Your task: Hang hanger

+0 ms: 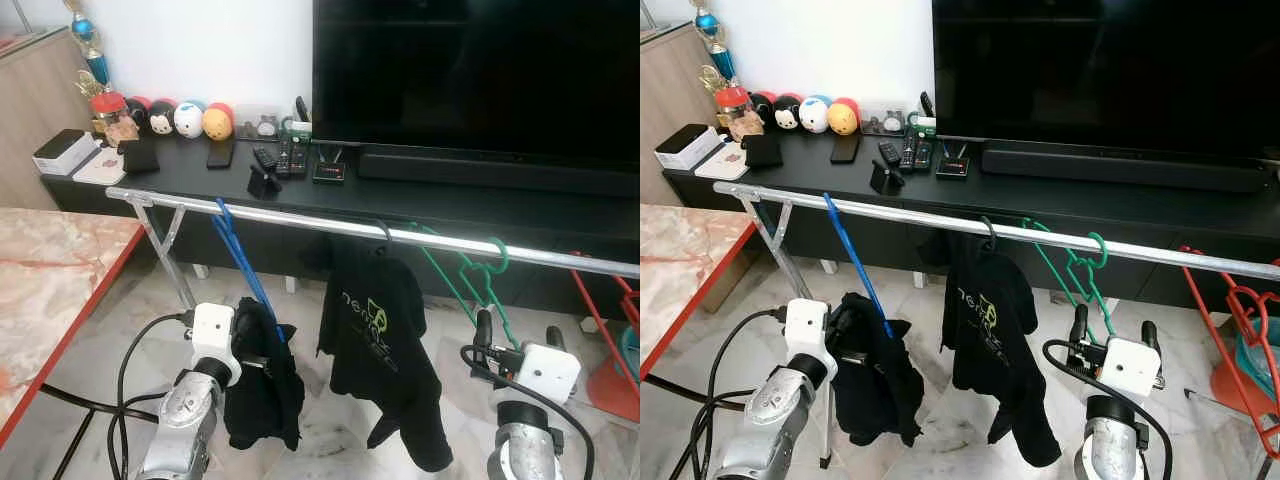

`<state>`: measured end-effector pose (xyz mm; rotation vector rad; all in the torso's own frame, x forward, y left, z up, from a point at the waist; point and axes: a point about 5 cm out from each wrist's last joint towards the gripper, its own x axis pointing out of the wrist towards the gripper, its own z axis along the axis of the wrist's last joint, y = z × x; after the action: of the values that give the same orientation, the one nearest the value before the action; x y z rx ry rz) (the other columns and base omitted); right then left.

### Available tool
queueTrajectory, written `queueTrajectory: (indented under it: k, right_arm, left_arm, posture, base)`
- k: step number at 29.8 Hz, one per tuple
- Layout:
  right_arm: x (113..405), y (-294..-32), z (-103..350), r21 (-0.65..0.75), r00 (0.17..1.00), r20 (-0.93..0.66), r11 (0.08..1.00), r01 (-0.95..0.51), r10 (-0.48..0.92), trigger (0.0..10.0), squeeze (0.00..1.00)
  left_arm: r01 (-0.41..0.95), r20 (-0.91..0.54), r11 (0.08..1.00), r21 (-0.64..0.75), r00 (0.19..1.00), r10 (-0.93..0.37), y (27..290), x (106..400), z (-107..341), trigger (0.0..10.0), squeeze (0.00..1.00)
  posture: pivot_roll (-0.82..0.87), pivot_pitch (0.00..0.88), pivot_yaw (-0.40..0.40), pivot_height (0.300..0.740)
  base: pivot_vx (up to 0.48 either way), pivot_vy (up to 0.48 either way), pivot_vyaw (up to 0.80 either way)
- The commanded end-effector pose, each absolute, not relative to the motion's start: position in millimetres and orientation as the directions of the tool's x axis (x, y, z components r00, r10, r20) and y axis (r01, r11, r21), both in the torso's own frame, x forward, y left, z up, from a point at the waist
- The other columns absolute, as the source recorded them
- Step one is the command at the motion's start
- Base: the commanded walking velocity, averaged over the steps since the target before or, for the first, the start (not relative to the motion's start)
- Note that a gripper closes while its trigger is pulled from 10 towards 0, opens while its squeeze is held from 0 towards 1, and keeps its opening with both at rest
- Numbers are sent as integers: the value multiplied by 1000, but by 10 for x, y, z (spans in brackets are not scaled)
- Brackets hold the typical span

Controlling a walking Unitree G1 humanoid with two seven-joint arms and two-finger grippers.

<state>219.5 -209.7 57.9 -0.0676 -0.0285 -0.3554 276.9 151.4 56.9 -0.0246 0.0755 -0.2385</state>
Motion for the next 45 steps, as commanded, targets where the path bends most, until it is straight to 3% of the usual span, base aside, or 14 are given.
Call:
queueTrajectory:
  k: [1,22,45]
  right_arm:
    - [2192,-2088,550,-62,937,25,935,349,-348,10000,0]
    - [2191,-2083,538,-61,936,22,934,351,-350,10000,0]
    - [2208,-2092,545,-67,936,21,934,351,-351,10000,0]
  left_arm:
    - [245,-42,969,-18,968,-246,1506,2769,606,10000,0]
    - [255,-36,967,-23,966,-256,1494,2767,616,10000,0]
    - [250,-32,968,-28,967,-251,1494,2771,621,10000,0]
  posture:
    - [-11,0,6,740]
    - [-13,0,8,740]
    - [-10,0,4,740]
  base:
    - [0,0,0]
    - [0,0,0]
    - [-284,0,0]
